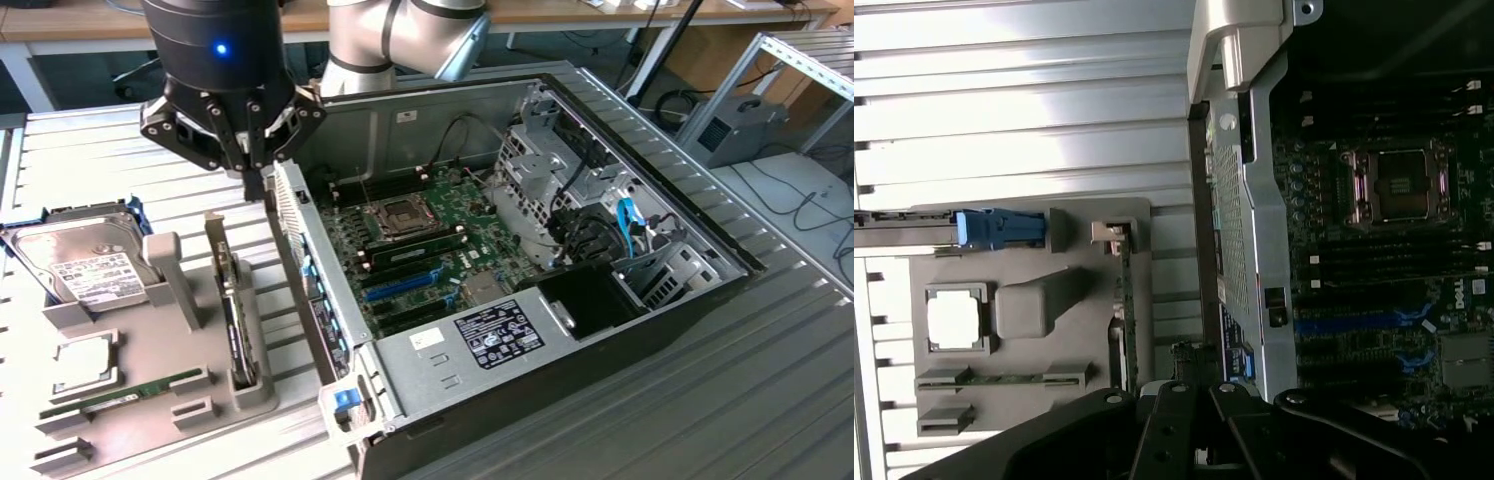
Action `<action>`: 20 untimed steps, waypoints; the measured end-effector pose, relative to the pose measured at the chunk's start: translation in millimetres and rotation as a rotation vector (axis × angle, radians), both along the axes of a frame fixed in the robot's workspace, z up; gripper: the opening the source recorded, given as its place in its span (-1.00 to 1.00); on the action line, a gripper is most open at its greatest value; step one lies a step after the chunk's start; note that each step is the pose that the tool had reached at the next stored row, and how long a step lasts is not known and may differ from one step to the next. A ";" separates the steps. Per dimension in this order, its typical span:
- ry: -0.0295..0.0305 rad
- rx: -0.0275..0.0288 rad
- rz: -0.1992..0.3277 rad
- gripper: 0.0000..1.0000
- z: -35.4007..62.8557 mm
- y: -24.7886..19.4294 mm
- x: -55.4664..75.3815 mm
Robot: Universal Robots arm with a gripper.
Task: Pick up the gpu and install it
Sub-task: 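Reach for the gpu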
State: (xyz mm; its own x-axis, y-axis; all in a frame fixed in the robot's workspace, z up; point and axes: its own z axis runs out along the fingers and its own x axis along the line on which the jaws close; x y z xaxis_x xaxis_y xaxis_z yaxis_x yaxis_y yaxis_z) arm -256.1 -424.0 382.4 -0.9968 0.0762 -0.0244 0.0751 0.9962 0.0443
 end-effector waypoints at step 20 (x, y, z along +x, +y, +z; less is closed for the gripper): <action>-0.0001 0.0001 0.000 -0.79 -0.7 -5.7 0.0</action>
